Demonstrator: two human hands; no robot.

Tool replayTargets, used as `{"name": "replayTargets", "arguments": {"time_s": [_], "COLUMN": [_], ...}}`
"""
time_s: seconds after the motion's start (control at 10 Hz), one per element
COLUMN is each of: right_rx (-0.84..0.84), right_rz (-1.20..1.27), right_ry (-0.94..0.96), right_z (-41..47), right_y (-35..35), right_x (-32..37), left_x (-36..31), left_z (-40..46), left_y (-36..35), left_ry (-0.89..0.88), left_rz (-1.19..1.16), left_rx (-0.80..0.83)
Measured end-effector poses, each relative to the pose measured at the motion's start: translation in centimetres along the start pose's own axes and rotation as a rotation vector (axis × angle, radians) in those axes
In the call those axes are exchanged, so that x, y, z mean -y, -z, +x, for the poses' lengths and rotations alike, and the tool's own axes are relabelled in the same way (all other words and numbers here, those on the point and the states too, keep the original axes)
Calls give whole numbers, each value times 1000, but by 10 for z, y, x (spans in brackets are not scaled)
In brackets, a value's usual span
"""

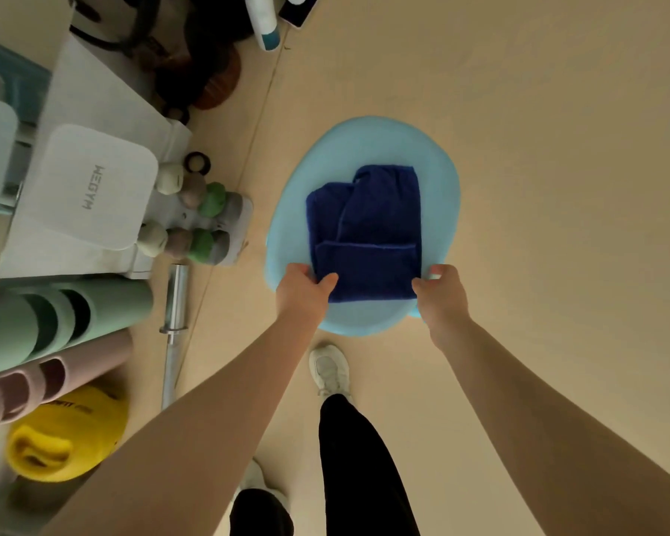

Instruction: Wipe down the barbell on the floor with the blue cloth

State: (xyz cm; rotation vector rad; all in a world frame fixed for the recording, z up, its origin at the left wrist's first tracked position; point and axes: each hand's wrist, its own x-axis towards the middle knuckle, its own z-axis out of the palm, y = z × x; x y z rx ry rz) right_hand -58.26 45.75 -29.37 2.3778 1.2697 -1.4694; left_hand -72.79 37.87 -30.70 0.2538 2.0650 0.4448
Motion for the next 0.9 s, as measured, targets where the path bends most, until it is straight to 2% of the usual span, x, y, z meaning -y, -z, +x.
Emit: {"name": "replayTargets", "arguments": {"time_s": [0.1, 0.2, 0.3, 0.5, 0.6, 0.7, 0.8, 0.9], "right_rx": [79, 244, 302, 323, 329, 362, 396, 307], "right_rz": [98, 304, 424, 900, 980, 786, 158, -329], "right_ry": [-29, -129, -166, -220, -143, -14, 251, 440], "right_z": [-1, 0, 4, 22, 31, 29, 15, 4], "right_y": [-1, 11, 25, 34, 27, 20, 1, -6], "right_x": [1, 5, 11, 45, 61, 65, 64, 53], "left_x": [-2, -11, -21, -52, -58, -52, -35, -16], "left_z": [2, 0, -2, 12, 21, 24, 16, 3], "left_y": [-6, 0, 12, 28, 16, 6, 4, 12], "left_ry": [41, 160, 270, 327, 193, 44, -94, -175], "left_rz": [-23, -144, -294, -1065, -1185, -946, -525, -64], "left_rx": [71, 176, 201, 210, 192, 163, 214, 159]}}
